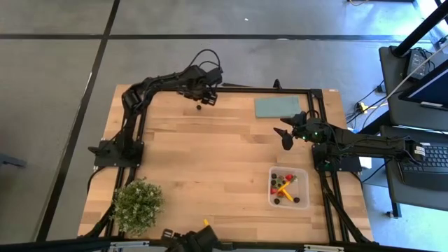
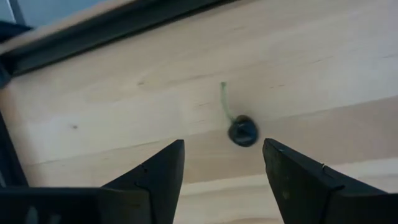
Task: Pick and placing Produce into tupperware
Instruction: Put the black cherry into the container
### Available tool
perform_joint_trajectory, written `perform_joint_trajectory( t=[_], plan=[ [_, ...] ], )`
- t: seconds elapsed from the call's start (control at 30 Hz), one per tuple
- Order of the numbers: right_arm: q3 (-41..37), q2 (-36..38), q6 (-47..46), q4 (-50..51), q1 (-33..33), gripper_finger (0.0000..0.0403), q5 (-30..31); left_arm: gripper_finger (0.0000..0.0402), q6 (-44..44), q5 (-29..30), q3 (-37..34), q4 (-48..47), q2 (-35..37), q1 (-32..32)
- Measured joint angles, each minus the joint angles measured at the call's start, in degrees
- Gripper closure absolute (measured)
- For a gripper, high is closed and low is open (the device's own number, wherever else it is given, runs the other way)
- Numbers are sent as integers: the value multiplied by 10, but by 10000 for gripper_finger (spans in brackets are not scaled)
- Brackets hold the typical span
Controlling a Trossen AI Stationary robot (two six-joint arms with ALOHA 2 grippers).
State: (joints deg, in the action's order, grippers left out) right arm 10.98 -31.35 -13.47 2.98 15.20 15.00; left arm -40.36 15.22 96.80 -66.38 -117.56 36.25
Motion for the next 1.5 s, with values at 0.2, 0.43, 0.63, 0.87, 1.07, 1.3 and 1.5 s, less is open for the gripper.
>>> perform_joint_trajectory(
  t=[0.2,0.43,0.63,0.87,1.07,1.3,1.5],
  plan=[
    [0,0,5,0,0,116,0,195,-5,-70,-49,74,0,20],
    [0,0,5,0,0,116,0,195,-17,-92,-78,95,0,25],
    [0,0,6,0,0,116,0,195,-17,-81,-95,119,0,24],
    [0,0,6,0,0,116,0,195,-17,-84,-115,158,-7,23],
    [0,0,5,-1,0,116,0,196,-28,-102,-114,164,-33,23],
    [0,0,4,-2,0,116,0,196,-28,-104,-113,163,-42,20],
    [0,0,5,-2,0,116,0,196,-28,-103,-114,163,-43,21]
  ],
)
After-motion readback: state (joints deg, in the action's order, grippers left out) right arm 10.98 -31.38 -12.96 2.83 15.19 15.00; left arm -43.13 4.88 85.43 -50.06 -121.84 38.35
